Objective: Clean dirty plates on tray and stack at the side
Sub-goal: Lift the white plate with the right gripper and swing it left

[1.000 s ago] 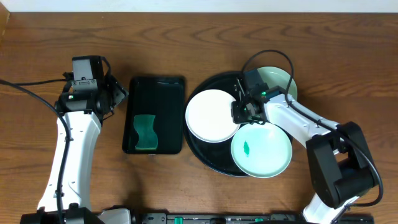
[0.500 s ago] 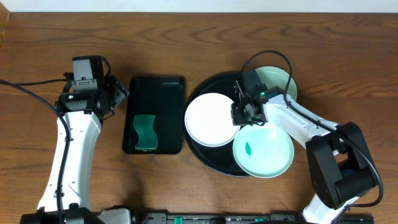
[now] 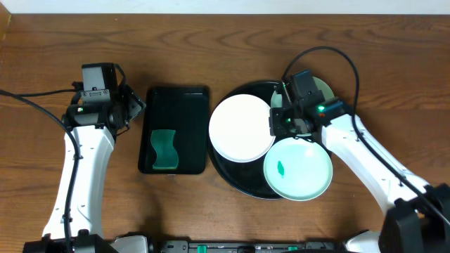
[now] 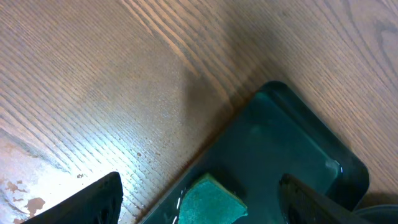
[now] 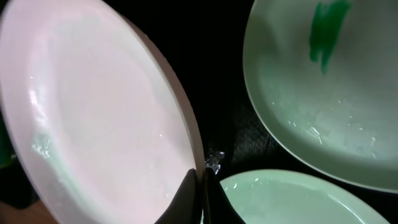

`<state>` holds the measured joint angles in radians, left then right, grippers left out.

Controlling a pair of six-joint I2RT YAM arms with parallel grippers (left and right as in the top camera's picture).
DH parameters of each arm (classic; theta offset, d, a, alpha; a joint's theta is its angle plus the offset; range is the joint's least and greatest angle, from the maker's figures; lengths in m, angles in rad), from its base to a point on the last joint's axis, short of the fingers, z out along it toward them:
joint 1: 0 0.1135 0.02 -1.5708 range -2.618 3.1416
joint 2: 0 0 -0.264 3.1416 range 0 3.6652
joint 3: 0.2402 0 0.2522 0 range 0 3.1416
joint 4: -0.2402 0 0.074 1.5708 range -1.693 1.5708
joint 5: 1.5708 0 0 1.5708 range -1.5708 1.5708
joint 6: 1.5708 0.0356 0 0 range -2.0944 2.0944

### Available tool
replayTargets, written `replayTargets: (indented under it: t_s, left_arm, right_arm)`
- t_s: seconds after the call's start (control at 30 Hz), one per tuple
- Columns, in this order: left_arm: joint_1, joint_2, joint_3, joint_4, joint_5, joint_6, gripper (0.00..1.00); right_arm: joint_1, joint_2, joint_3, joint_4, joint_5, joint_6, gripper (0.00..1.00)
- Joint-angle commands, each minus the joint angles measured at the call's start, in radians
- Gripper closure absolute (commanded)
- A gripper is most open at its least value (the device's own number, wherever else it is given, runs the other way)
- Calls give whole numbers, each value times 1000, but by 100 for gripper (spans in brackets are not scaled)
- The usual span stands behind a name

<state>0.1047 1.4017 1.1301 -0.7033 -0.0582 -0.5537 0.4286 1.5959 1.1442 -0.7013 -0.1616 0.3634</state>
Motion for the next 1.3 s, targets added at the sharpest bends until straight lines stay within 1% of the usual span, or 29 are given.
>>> replayTargets:
  t_s: [0.0, 0.13, 0.33, 0.63, 0.8, 0.97, 1.0, 1.2, 1.27]
  left_arm:
    - [3, -4, 6, -3, -2, -9, 20]
    - [3, -4, 6, -3, -2, -9, 20]
    - [3, -4, 6, -3, -2, -9, 20]
    - [3, -4, 6, -2, -2, -9, 20]
    - [3, -4, 6, -3, -2, -9, 20]
    - [3, -4, 6, -3, -2, -9, 20]
    - [3, -4, 6, -3, -2, -9, 20]
    - [3, -4, 6, -3, -2, -9, 20]
    - [3, -4, 6, -3, -2, -9, 20]
  right_arm:
    - [-3, -31, 37, -22, -11, 46, 99]
    - [-2, -29, 77, -65, -11, 95, 99]
    - [2, -8, 212, -134, 8, 146, 99]
    - [69, 150, 405, -142, 32, 209, 99]
    - [141, 271, 467, -73, 101, 235, 99]
    - [200, 345, 483, 50, 163, 246, 99]
    - [225, 360, 483, 90, 209, 246, 99]
    - [312, 379, 483, 196, 411, 238, 99]
    - [344, 379, 483, 237, 478, 206, 99]
